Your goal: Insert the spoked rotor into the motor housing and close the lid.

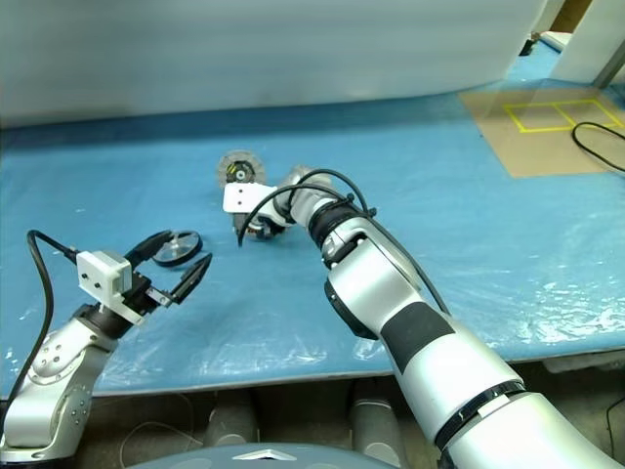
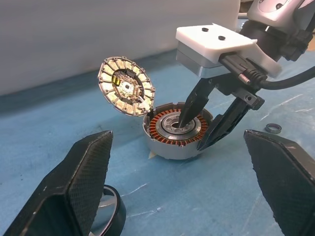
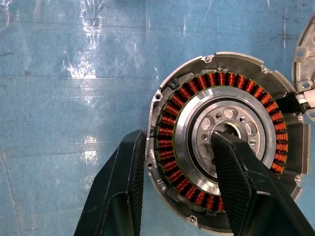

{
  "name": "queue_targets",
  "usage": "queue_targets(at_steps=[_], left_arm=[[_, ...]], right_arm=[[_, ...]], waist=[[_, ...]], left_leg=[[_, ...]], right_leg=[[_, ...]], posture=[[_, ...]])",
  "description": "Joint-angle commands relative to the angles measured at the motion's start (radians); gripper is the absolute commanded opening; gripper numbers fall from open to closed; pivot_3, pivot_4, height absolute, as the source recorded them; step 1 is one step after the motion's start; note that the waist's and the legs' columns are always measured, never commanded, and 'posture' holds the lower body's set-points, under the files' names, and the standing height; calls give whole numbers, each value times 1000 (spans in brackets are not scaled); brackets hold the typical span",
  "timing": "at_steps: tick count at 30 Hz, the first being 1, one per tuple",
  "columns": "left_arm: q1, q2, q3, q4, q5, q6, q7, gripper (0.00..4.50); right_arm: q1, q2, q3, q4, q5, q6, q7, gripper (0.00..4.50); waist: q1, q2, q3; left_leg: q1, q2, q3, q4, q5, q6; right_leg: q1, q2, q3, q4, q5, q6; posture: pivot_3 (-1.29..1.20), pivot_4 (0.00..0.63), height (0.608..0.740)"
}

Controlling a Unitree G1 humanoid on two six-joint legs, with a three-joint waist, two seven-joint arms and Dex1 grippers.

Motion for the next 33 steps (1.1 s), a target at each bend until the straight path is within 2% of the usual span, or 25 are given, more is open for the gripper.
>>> queue_targets(at_steps=[1, 6, 12, 19, 27, 29, 33], left_arm=[[-4, 11, 20, -35, -9, -7, -3, 4500], [-7, 21, 32, -24, -18, -7, -15, 4500], [7, 43, 80, 6, -27, -24, -42, 4500], [-1, 36, 77, 46, -18, -45, -66, 4500], [-11, 32, 73, 80, -14, -65, -83, 4500], [-12, 31, 71, 83, -13, -66, -85, 4500], [-13, 29, 66, 87, -11, -68, -89, 4500]], right_arm=[[-5, -12, 20, 5, -25, -8, -12, 1708], [-2, -13, 30, -5, -25, -43, 25, 1708], [7, -2, 21, -35, 10, -33, 179, 1708], [47, -9, 48, -108, 13, -12, 358, 1708], [194, -35, 117, -275, 11, 55, 540, 1708], [238, -38, 131, -327, 16, 83, 565, 1708], [274, -38, 142, -348, 7, 80, 520, 1708]], waist=[[0, 0, 0], [0, 0, 0], [-1, 0, 0], [-1, 0, 0], [-1, -1, -2], [-2, -1, -3], [-7, 0, -6]], left_leg=[[0, 0, 0, 0, 0, 0], [0, 0, 0, 1, -1, 2], [-1, 1, 0, 3, -1, 2], [-1, 2, 0, 2, -1, 3], [1, 2, 0, 3, -1, 3], [2, 2, 0, 2, -1, 2], [7, 2, 2, 0, -2, 2]], right_leg=[[0, 0, 0, 0, 0, 0], [0, 0, 0, 0, 0, 0], [0, 0, 1, 0, 0, 0], [-1, 0, 0, 0, 0, 0], [1, 0, 0, 1, 0, 0], [3, 0, 0, 1, 0, -1], [8, 1, 2, 1, -1, -1]], posture=[[0, 150, 740], [0, 150, 740], [0, 150, 740], [0, 150, 740], [0, 150, 740], [0, 150, 740], [0, 150, 740]])
